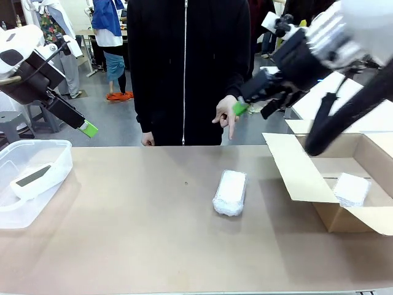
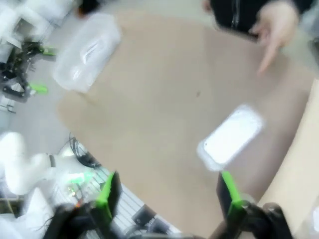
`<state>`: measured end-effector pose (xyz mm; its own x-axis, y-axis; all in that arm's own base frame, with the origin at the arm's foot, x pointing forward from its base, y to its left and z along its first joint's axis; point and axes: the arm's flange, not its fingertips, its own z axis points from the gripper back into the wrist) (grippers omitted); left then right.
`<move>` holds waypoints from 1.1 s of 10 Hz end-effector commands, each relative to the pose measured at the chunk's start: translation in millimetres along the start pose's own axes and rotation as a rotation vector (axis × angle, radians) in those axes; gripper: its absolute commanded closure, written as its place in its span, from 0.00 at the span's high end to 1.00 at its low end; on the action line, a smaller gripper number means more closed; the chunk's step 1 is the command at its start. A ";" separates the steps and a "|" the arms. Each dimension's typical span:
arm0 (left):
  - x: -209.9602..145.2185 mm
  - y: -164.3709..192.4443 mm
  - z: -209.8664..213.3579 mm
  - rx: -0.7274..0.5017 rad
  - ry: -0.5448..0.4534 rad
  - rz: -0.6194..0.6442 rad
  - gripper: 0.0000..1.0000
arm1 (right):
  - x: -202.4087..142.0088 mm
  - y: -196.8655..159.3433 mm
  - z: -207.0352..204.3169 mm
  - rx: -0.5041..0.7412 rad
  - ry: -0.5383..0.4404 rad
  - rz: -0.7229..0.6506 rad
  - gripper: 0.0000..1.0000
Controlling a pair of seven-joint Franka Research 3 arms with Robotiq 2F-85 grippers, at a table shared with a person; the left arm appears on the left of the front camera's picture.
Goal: Separate and place wrapped and unwrapped clocks.
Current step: Pick up the Digital clock indicated by the person.
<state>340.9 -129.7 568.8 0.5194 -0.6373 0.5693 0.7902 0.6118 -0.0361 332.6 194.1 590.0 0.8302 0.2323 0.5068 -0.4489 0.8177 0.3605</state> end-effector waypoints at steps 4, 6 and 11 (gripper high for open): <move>-1.6 0.7 0.2 -0.016 -0.007 0.000 1.00 | 21.7 14.7 -66.8 -0.404 0.017 -0.558 1.00; -1.6 0.7 0.2 -0.016 -0.007 0.000 1.00 | 30.8 -8.5 -110.0 -0.436 0.124 -0.622 1.00; -1.6 0.7 0.2 -0.016 -0.007 0.000 1.00 | 45.9 -85.1 -207.2 -0.393 0.234 -0.719 1.00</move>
<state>340.9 -129.5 568.9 0.5196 -0.6369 0.5695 0.7899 0.6122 -0.0360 473.6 232.7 413.4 0.9388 -0.3425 0.0354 0.3276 0.9201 0.2147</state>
